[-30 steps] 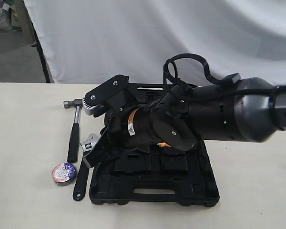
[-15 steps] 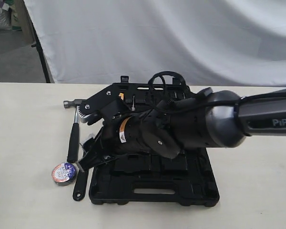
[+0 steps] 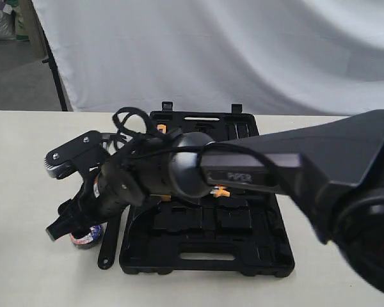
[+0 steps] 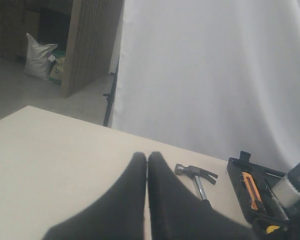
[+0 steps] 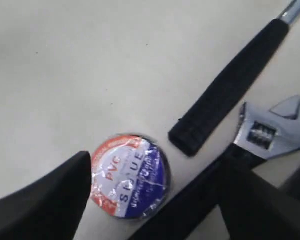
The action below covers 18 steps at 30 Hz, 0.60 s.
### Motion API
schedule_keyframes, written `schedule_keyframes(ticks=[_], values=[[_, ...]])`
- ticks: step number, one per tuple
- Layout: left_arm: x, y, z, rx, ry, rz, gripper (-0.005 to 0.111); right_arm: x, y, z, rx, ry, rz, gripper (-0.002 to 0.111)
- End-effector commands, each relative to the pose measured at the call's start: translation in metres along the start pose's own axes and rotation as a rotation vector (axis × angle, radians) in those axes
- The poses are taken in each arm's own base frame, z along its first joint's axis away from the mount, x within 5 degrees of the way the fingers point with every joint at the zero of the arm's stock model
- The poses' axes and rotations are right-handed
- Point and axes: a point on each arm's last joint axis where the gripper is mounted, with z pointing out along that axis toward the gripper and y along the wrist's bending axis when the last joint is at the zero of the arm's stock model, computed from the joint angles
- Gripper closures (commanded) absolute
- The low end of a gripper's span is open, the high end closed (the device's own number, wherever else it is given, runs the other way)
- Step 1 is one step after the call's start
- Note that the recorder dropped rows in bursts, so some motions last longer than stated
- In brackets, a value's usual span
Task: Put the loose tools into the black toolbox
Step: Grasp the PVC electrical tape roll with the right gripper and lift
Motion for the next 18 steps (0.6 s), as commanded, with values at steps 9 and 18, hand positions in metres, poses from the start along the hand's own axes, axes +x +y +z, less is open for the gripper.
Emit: schedule_keyframes(ticks=[9, 18], values=[[-0.002, 0.001, 0.000, -0.021, -0.020, 0.000, 0.106, 0.006, 0.004, 0.043, 0.013, 0.102, 0.009, 0.041], [-0.002, 0.001, 0.000, -0.021, -0.020, 0.000, 0.106, 0.009, 0.017, 0.042, -0.002, 0.121, -0.048, 0.057]])
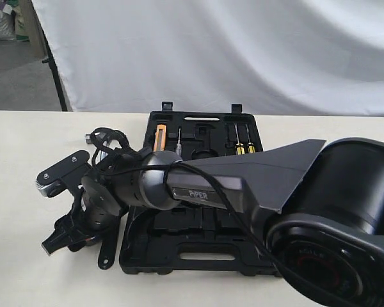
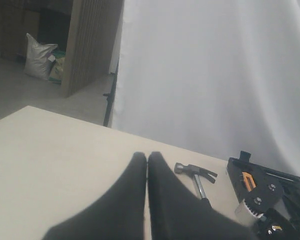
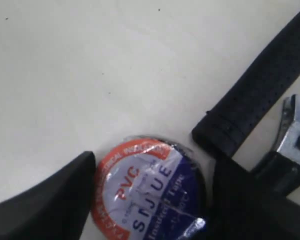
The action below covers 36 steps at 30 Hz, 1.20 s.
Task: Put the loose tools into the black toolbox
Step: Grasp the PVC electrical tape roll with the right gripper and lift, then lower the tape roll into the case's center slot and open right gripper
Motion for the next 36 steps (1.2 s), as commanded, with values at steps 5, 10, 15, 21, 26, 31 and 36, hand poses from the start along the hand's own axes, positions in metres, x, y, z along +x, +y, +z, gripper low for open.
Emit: schedule_keyframes(ticks=[5, 10, 15, 21, 26, 31, 36], values=[[-0.002, 0.001, 0.000, -0.021, -0.020, 0.000, 0.106, 0.001, 0.015, -0.013, -0.007, 0.060, -0.040, 0.089], [-0.002, 0.001, 0.000, -0.021, -0.020, 0.000, 0.106, -0.012, 0.014, -0.050, 0.007, 0.069, -0.068, 0.109], [-0.002, 0.001, 0.000, -0.021, -0.020, 0.000, 0.106, -0.025, 0.003, -0.103, 0.093, 0.094, -0.149, 0.109], [-0.002, 0.001, 0.000, -0.021, -0.020, 0.000, 0.106, -0.029, -0.025, -0.153, 0.251, 0.151, -0.167, 0.109], [-0.002, 0.001, 0.000, -0.021, -0.020, 0.000, 0.106, -0.024, -0.078, -0.164, 0.309, 0.181, -0.039, 0.109], [-0.002, 0.001, 0.000, -0.021, -0.020, 0.000, 0.106, 0.011, -0.154, -0.146, 0.353, 0.205, 0.173, 0.109], [-0.002, 0.001, 0.000, -0.021, -0.020, 0.000, 0.106, 0.050, -0.201, -0.135, 0.321, 0.219, 0.403, 0.109]])
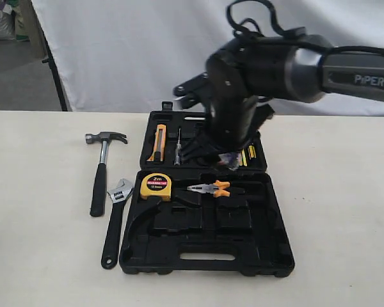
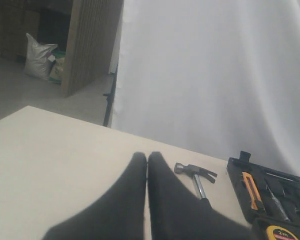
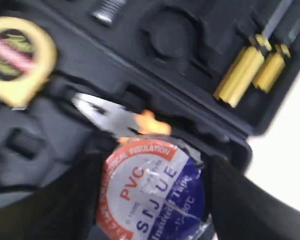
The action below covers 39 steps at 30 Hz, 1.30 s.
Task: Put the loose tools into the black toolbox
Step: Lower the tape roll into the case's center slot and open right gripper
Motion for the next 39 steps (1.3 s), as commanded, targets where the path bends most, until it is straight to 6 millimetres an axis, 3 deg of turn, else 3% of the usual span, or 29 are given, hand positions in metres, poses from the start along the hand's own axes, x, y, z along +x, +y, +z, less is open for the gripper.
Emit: schedule_keyframes(ticks=[1, 6, 17, 26, 32, 39], values=[[-0.002, 0.001, 0.000, -0.021, -0.020, 0.000, 0.106, 0.014, -0.034, 0.020, -0.036, 0.022, 0.157, 0.109], [-0.002, 0.001, 0.000, -0.021, -0.020, 0.000, 0.106, 0.014, -0.044, 0.026, -0.035, -0.021, 0.180, 0.109], [-0.002, 0.001, 0.000, -0.021, -0.020, 0.000, 0.106, -0.011, -0.044, 0.036, -0.060, -0.229, 0.184, 0.109], [-0.002, 0.001, 0.000, -0.021, -0.020, 0.000, 0.106, -0.033, -0.040, 0.085, -0.056, -0.204, 0.179, 0.109], [-0.002, 0.001, 0.000, -0.021, -0.020, 0.000, 0.106, -0.036, -0.034, 0.114, -0.063, -0.186, 0.182, 0.109], [-0.002, 0.001, 0.000, -0.021, -0.020, 0.000, 0.106, -0.034, -0.030, 0.123, -0.069, -0.192, 0.180, 0.109]])
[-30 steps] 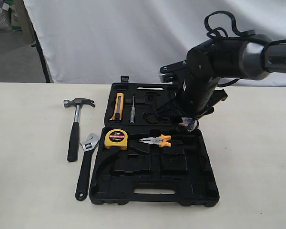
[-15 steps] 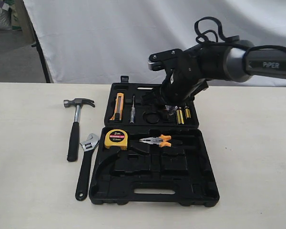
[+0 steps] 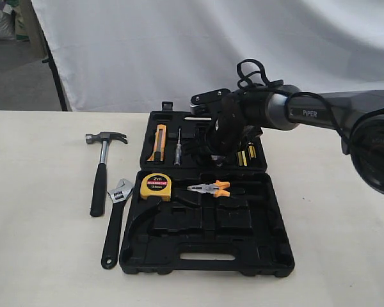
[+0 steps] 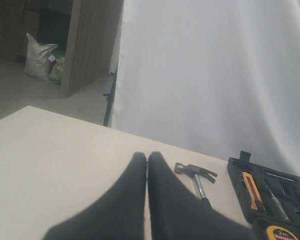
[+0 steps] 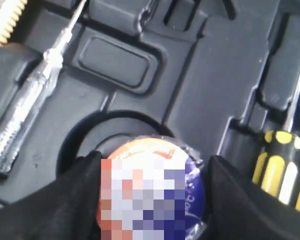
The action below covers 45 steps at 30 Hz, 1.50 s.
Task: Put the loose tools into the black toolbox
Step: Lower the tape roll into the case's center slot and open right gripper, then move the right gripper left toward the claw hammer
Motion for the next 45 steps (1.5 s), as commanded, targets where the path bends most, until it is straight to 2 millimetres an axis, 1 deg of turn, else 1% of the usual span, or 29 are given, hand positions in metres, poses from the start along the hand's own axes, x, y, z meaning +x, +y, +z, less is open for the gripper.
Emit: schedule_keyframes(ticks=[1, 6, 13, 18, 19, 21, 24, 26, 27, 29, 32, 34, 35, 36, 38, 39, 41, 42, 44, 45], values=[[-0.002, 0.001, 0.000, -0.021, -0.020, 0.000, 0.106, -0.001, 0.000, 0.003, -0.003, -0.015, 0.000, 0.109], [-0.002, 0.001, 0.000, -0.021, -0.020, 0.000, 0.106, -0.005, 0.007, 0.002, -0.039, -0.066, 0.028, 0.109], [-0.002, 0.001, 0.000, -0.021, -0.020, 0.000, 0.106, -0.005, 0.008, 0.002, -0.041, -0.066, 0.026, 0.109], [-0.002, 0.001, 0.000, -0.021, -0.020, 0.000, 0.106, -0.006, 0.014, 0.002, -0.048, -0.073, 0.018, 0.108], [-0.002, 0.001, 0.000, -0.021, -0.020, 0.000, 0.106, -0.006, 0.014, 0.002, -0.048, -0.072, 0.018, 0.107], [-0.002, 0.001, 0.000, -0.021, -0.020, 0.000, 0.106, -0.006, 0.014, 0.002, -0.046, -0.072, 0.015, 0.096], [-0.002, 0.001, 0.000, -0.021, -0.020, 0.000, 0.106, -0.005, 0.014, 0.002, -0.046, -0.070, 0.015, 0.073], [-0.002, 0.001, 0.000, -0.021, -0.020, 0.000, 0.106, -0.005, 0.014, 0.002, -0.045, -0.066, 0.013, 0.062], [-0.002, 0.001, 0.000, -0.021, -0.020, 0.000, 0.106, -0.005, 0.012, 0.002, -0.043, -0.066, 0.016, 0.058], [-0.002, 0.001, 0.000, -0.021, -0.020, 0.000, 0.106, -0.005, 0.008, 0.003, -0.041, -0.065, 0.024, 0.052], [-0.002, 0.001, 0.000, -0.021, -0.020, 0.000, 0.106, -0.005, 0.006, 0.003, -0.038, -0.063, 0.036, 0.048], [-0.002, 0.001, 0.000, -0.021, -0.020, 0.000, 0.106, -0.005, 0.005, 0.003, -0.037, -0.066, 0.040, 0.042], [-0.002, 0.001, 0.000, -0.021, -0.020, 0.000, 0.106, -0.005, 0.005, 0.003, -0.037, -0.066, 0.040, 0.038], [-0.002, 0.001, 0.000, -0.021, -0.020, 0.000, 0.106, -0.005, 0.005, 0.003, -0.037, -0.068, 0.040, 0.030], [-0.002, 0.001, 0.000, -0.021, -0.020, 0.000, 0.106, -0.005, 0.004, 0.003, -0.034, -0.066, 0.030, 0.019], [-0.002, 0.001, 0.000, -0.021, -0.020, 0.000, 0.106, -0.005, 0.003, 0.003, -0.033, -0.066, 0.030, 0.018], [-0.002, 0.001, 0.000, -0.021, -0.020, 0.000, 0.106, -0.011, 0.002, -0.004, -0.025, -0.088, 0.011, 0.019], [-0.002, 0.001, 0.000, -0.021, -0.020, 0.000, 0.106, -0.018, -0.001, -0.014, -0.022, -0.112, 0.014, 0.021], [-0.002, 0.001, 0.000, -0.021, -0.020, 0.000, 0.106, -0.026, -0.003, -0.029, -0.022, -0.145, 0.019, 0.031], [-0.002, 0.001, 0.000, -0.021, -0.020, 0.000, 0.106, -0.030, -0.004, -0.036, -0.023, -0.159, 0.020, 0.045]])
